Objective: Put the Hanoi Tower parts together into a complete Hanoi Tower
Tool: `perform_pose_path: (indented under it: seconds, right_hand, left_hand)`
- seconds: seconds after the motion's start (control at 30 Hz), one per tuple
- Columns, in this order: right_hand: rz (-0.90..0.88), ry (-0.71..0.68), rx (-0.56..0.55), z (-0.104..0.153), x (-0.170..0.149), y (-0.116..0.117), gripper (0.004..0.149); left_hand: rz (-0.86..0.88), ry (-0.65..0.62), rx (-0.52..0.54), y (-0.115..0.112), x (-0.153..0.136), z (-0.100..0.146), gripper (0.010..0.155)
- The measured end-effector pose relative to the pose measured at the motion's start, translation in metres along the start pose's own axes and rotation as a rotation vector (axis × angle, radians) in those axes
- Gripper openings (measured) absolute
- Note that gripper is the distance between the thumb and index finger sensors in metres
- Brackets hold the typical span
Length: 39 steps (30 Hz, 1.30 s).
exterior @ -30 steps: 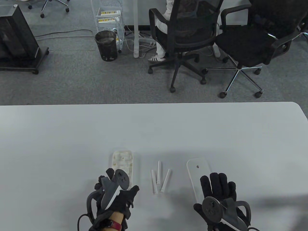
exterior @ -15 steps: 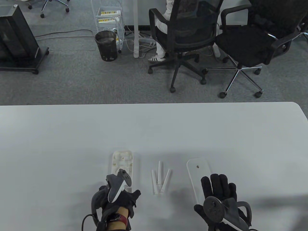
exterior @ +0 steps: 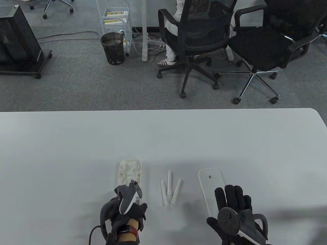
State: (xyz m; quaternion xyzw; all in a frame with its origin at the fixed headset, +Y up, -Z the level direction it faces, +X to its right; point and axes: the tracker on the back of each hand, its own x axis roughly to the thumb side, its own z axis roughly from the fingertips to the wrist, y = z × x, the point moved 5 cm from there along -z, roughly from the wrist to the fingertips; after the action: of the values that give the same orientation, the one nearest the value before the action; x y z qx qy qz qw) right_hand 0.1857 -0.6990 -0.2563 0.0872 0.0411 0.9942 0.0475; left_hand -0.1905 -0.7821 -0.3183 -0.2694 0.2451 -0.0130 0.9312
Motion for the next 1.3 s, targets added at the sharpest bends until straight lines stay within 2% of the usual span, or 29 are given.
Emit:
perform_pose_path:
  seconds: [0.13, 0.2, 0.4, 0.7, 0.9, 1.03, 1.1, 1.2, 1.3]
  right_hand:
    - [-0.005, -0.002, 0.007, -0.001, 0.0, 0.001, 0.095]
    - [-0.004, -0.002, 0.009, -0.001, 0.0, 0.002, 0.094]
    - [-0.025, 0.009, -0.003, 0.0, -0.005, -0.001, 0.094]
    - [-0.024, 0.02, 0.012, -0.002, -0.007, 0.003, 0.094]
    - [-0.043, 0.03, 0.012, -0.002, -0.01, 0.001, 0.094]
    - [-0.052, 0.042, 0.015, -0.003, -0.013, 0.002, 0.094]
    - [-0.058, 0.049, 0.018, -0.004, -0.015, 0.002, 0.094]
    - [-0.058, 0.059, 0.018, -0.005, -0.016, 0.002, 0.095]
    - [-0.054, 0.069, 0.024, -0.006, -0.018, 0.004, 0.095]
  left_hand:
    - [0.069, -0.031, 0.047, 0.007, -0.007, -0.003, 0.118]
    - [0.132, -0.069, 0.124, 0.018, -0.014, -0.001, 0.119]
    - [0.293, -0.171, 0.255, 0.038, -0.021, -0.004, 0.121]
    - [0.503, -0.445, 0.465, 0.086, -0.031, 0.002, 0.124]
    - [0.691, -0.687, 0.441, 0.11, -0.034, 0.005, 0.125]
    - [0.754, -0.849, 0.438, 0.121, -0.03, 0.01, 0.125]
    - [0.766, -0.941, 0.374, 0.121, -0.024, 0.008, 0.126]
    - [0.772, -1.051, 0.345, 0.119, -0.016, 0.008, 0.126]
    - [0.768, -1.181, 0.303, 0.107, -0.008, 0.012, 0.129]
